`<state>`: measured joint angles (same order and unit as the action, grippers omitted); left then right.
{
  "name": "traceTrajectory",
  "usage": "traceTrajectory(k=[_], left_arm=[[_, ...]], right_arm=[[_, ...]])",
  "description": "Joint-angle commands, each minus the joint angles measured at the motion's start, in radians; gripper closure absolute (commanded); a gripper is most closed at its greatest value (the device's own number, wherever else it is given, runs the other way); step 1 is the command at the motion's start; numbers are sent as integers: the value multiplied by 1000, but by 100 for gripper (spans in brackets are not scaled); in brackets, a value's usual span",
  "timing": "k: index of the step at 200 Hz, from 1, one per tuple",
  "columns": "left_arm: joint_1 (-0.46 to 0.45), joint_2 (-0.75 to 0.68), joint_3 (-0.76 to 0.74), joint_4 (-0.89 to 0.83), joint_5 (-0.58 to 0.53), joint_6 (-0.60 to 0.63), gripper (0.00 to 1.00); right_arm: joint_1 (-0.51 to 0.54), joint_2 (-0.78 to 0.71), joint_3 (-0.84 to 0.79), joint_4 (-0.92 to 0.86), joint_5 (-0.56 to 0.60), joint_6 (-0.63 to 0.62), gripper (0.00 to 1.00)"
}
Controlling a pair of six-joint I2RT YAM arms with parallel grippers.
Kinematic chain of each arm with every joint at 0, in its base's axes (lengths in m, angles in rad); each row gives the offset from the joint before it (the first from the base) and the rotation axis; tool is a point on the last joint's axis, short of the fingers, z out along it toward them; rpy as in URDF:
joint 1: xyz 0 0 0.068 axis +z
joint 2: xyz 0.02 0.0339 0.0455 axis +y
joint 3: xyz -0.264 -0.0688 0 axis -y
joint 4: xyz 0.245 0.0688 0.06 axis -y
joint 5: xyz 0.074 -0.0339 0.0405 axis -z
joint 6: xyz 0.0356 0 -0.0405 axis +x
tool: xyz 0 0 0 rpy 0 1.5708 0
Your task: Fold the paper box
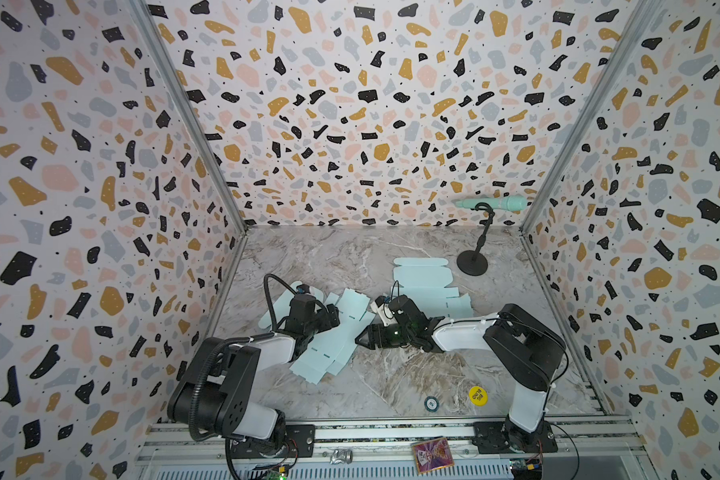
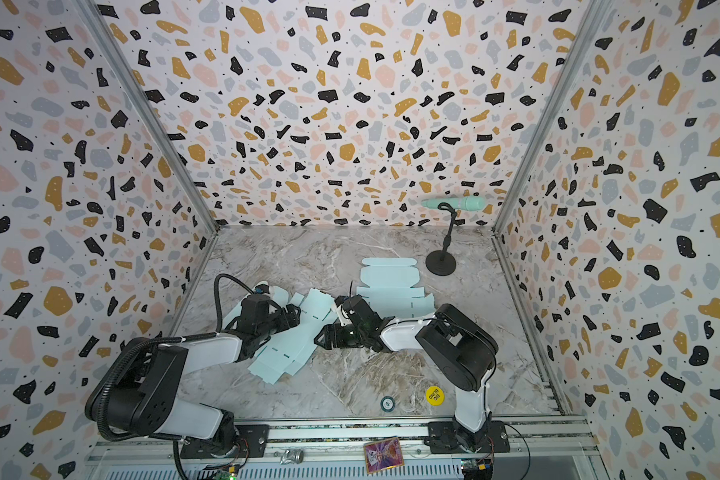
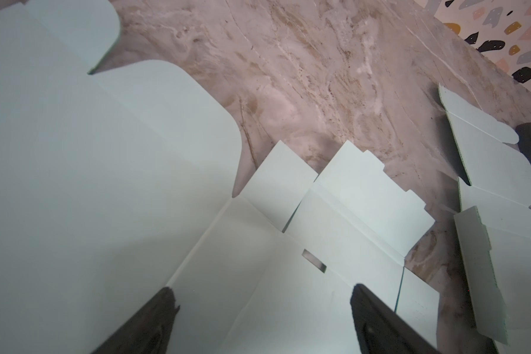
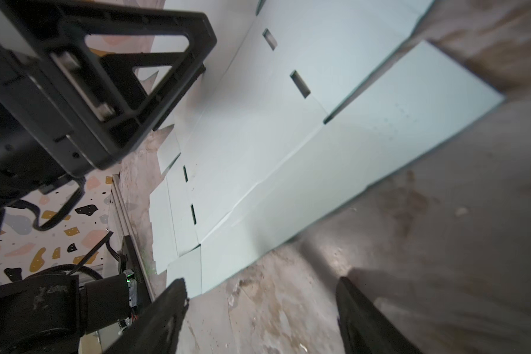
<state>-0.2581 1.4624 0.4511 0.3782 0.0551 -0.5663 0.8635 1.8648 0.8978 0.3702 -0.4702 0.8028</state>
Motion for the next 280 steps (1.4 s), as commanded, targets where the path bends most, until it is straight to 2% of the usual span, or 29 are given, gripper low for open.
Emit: traceTrajectory(k=[1, 21, 95, 145, 182, 231, 280], left_arm=[[4, -6, -37, -58, 29, -30, 10], [4, -22, -38, -66, 30, -28, 11], [5, -48, -54, -73, 35, -24, 15], [3, -71, -68, -85, 37, -22, 19], [2, -105, -101, -77, 50, -50, 20], [-17, -192, -179, -61, 62, -108, 22], [-24, -215, -199, -47, 55, -127, 24]], right_arm=[[-9, 44, 21, 53, -53, 53, 24], [-12, 61, 28, 79, -61, 69, 25], [-53, 96, 41, 155, -97, 108, 44], [-100, 128, 65, 142, -76, 82, 58], [-136, 163, 139, 84, -65, 37, 63], [-139, 213, 253, -6, -29, -12, 65], [-122, 150, 188, -1, -23, 20, 48]])
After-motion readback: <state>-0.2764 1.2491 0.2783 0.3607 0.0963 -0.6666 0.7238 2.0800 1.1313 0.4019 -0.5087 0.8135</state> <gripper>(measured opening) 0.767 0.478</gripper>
